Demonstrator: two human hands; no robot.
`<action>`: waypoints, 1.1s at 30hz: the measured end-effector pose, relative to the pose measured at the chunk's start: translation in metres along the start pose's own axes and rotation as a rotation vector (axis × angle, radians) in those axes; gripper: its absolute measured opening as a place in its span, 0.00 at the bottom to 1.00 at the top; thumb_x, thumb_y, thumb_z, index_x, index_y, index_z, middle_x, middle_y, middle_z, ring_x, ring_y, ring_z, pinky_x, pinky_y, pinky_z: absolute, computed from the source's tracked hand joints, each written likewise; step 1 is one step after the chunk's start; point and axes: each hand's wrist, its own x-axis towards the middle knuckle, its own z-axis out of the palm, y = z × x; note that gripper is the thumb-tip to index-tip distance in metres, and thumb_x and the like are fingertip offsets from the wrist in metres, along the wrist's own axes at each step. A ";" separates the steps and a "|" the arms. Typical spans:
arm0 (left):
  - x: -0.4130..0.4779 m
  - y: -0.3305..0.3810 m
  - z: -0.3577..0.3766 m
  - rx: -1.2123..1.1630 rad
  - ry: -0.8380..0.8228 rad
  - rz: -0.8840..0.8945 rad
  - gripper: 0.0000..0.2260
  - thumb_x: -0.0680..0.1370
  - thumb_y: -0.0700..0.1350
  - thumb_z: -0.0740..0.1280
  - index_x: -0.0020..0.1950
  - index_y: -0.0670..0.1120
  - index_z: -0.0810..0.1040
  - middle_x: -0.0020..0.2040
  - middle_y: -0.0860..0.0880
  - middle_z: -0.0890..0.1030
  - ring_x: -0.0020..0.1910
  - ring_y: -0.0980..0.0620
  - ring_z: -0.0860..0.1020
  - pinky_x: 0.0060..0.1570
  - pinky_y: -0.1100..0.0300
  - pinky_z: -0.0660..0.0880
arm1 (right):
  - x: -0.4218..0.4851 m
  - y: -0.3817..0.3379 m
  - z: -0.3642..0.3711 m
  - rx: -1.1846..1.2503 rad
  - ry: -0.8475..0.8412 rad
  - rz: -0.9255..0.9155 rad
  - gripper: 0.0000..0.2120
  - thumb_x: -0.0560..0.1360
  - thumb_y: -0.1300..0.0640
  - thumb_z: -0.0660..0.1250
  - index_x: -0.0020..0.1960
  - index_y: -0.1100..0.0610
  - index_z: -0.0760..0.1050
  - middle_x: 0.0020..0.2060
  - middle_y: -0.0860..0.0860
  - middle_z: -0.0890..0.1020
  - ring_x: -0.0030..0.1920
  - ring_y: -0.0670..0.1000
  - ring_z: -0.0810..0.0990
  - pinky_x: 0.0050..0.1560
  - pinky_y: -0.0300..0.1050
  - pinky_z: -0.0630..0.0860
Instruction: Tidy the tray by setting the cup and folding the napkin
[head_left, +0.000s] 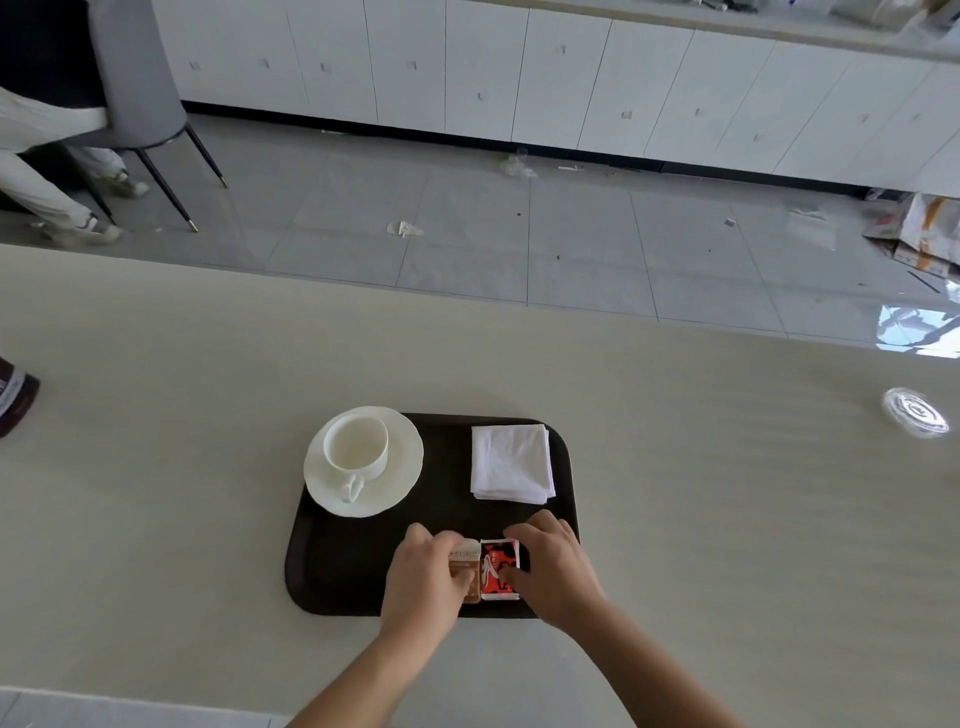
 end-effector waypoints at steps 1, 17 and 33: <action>0.000 -0.001 0.000 -0.007 0.009 -0.009 0.16 0.73 0.48 0.73 0.60 0.54 0.79 0.49 0.53 0.71 0.45 0.56 0.76 0.44 0.67 0.73 | 0.000 -0.001 0.000 0.000 -0.005 0.002 0.22 0.75 0.52 0.72 0.67 0.50 0.74 0.57 0.47 0.73 0.58 0.51 0.71 0.58 0.40 0.72; -0.001 -0.009 0.011 -0.101 0.099 -0.078 0.17 0.73 0.46 0.74 0.61 0.49 0.79 0.48 0.53 0.70 0.41 0.58 0.73 0.43 0.69 0.72 | 0.002 -0.004 0.002 0.085 0.032 0.079 0.20 0.74 0.56 0.72 0.65 0.51 0.76 0.54 0.49 0.74 0.50 0.51 0.78 0.50 0.40 0.77; -0.001 -0.012 0.012 -0.122 0.095 -0.082 0.19 0.74 0.47 0.73 0.65 0.50 0.77 0.49 0.54 0.69 0.42 0.58 0.73 0.43 0.68 0.73 | 0.000 -0.003 0.001 0.111 0.009 0.068 0.22 0.74 0.55 0.73 0.67 0.52 0.74 0.55 0.49 0.73 0.50 0.50 0.79 0.52 0.42 0.79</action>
